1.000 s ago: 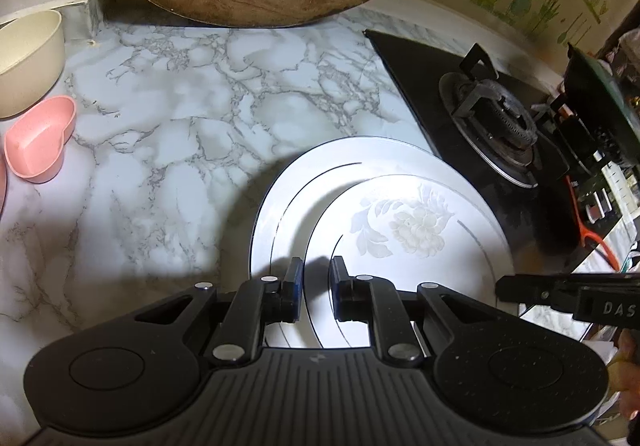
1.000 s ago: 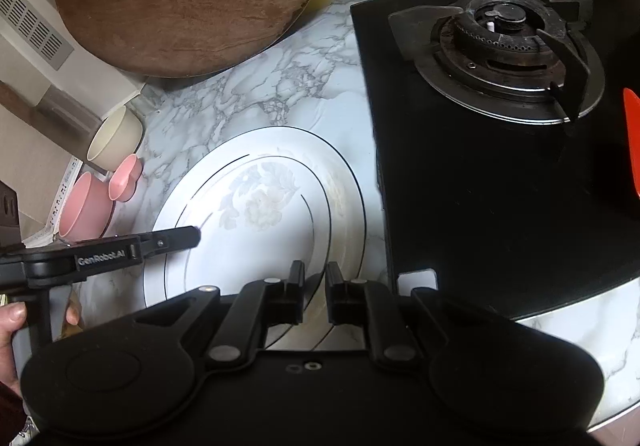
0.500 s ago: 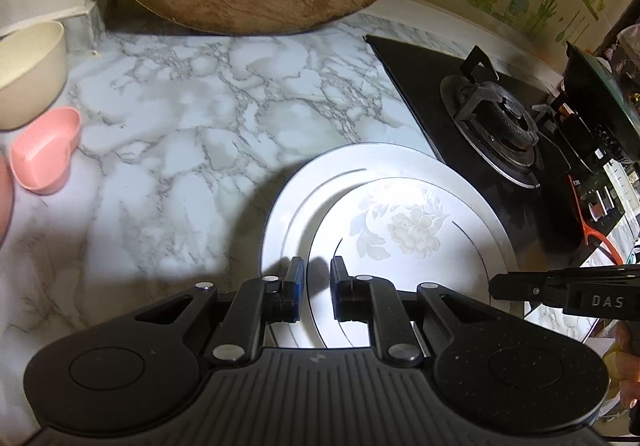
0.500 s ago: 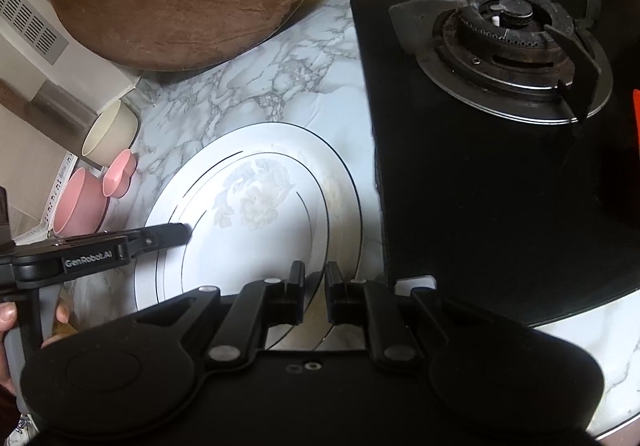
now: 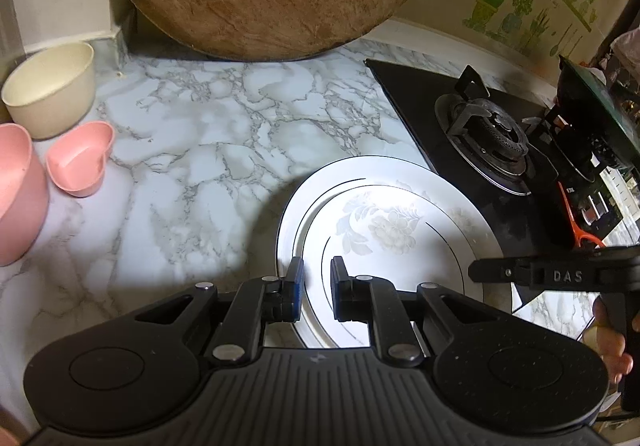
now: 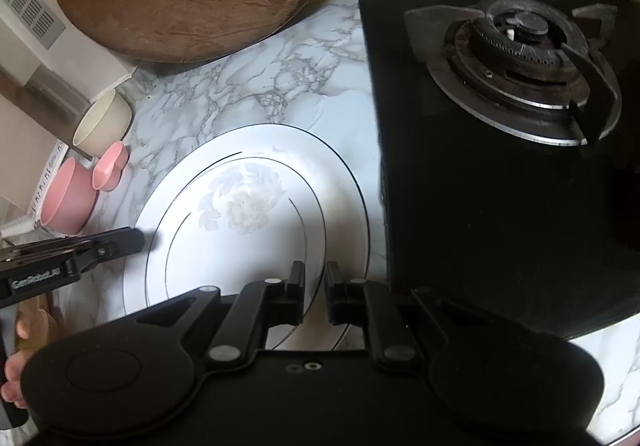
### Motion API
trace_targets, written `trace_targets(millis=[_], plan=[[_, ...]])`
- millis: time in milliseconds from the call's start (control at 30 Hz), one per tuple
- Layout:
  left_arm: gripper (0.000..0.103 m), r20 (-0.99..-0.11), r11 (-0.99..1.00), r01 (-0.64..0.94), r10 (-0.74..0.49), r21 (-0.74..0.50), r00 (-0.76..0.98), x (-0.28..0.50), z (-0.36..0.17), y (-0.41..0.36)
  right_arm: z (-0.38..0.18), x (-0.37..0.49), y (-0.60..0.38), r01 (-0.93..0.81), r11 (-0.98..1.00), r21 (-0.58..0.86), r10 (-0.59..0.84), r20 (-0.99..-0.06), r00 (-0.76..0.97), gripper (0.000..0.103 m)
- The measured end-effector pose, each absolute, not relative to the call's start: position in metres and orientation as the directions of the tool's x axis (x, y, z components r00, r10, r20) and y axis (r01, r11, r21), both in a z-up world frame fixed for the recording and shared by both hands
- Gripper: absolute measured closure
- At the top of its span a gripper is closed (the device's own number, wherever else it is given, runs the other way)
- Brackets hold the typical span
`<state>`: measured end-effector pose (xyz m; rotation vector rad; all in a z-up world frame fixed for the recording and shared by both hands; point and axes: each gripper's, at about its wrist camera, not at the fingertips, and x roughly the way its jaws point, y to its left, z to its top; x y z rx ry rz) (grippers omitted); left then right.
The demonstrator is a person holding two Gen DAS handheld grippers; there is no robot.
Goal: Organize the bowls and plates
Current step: 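Open both tools and withdraw from the stacked plates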
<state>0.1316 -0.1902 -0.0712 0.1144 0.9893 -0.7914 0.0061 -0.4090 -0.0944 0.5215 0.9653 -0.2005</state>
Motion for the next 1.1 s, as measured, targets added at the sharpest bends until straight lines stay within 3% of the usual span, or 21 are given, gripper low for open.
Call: trace_targets(millis=[700, 767, 900, 1100], plan=[[0.088, -0.696, 0.716, 0.665, -0.590, -0.214, 0.410, 0.091, -0.027, -0.144, -0.029, -0.013, -0.346, 0.230, 0.950, 0.209, -0.011, -0.716, 0.698, 0.090], [0.079, -0.686, 0.719, 0.663, -0.590, -0.209, 0.424, 0.089, -0.023, -0.136, -0.025, -0.014, -0.338, 0.224, 0.955, 0.193, -0.022, -0.709, 0.705, 0.090], [0.047, -0.661, 0.728, 0.653, -0.597, -0.208, 0.454, 0.084, -0.015, -0.116, -0.019, -0.015, -0.324, 0.214, 0.959, 0.188, -0.022, -0.701, 0.713, 0.090], [0.036, -0.636, 0.756, 0.625, -0.582, -0.194, 0.507, 0.080, -0.002, -0.084, -0.010, -0.014, -0.299, 0.159, 0.973, 0.167, -0.004, -0.679, 0.734, 0.089]])
